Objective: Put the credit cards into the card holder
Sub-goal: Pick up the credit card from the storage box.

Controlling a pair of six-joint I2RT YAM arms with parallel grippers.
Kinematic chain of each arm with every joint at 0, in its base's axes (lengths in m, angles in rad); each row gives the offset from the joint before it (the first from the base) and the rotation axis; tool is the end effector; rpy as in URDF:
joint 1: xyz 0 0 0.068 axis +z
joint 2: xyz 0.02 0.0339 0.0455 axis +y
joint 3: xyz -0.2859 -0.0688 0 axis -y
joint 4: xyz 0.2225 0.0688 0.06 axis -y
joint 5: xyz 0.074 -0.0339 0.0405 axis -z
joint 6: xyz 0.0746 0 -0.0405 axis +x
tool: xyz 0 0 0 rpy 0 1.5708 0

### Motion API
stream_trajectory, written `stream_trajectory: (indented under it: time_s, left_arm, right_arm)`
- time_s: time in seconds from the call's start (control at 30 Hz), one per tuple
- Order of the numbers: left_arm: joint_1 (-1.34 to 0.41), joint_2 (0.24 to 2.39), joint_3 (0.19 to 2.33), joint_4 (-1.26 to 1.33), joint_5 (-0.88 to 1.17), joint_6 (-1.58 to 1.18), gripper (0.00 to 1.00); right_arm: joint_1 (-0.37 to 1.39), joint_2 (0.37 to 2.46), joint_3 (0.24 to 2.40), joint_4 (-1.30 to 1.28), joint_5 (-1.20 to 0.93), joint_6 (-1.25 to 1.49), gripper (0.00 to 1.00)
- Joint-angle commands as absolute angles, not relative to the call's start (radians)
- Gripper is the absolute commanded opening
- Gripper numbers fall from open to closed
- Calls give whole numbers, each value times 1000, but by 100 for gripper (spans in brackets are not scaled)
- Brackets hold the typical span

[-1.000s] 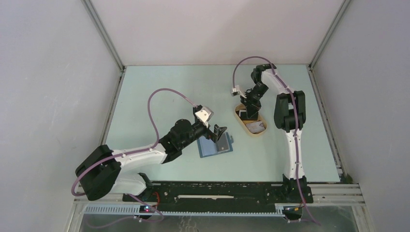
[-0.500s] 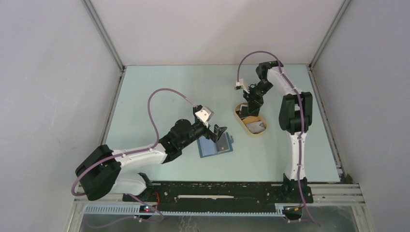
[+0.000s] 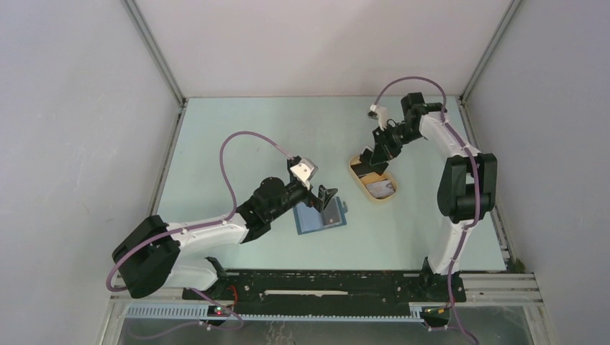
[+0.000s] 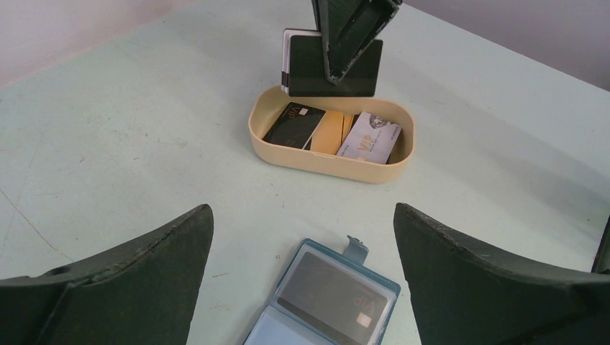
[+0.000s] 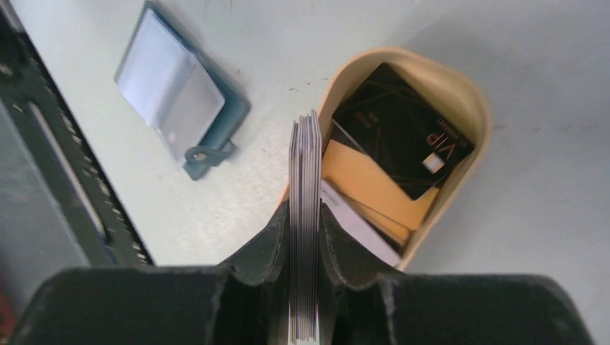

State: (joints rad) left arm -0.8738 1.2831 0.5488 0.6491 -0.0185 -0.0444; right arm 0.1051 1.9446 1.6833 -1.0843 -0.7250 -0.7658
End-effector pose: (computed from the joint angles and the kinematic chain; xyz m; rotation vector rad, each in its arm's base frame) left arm 0.1887 -0.2232 0.2705 0.6721 1.5626 -0.6780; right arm 0.3765 0.0895 0.2536 -1.1878 2.2910 0.8304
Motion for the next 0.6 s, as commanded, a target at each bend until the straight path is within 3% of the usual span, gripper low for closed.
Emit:
stream_trajectory:
  time_s: [0.0, 0.1, 0.57]
  left_arm:
    - [-871, 1280, 557, 683, -8, -26, 100]
    - [-870, 1282, 557, 683, -8, -27, 100]
    - [-870, 1285, 559, 683, -8, -28, 100]
  right_arm:
    - [23, 1859, 1528, -772, -876, -323, 0]
    - [8, 1848, 1438, -636, -879, -201, 0]
    - [8, 1941, 1383, -507, -782, -47, 0]
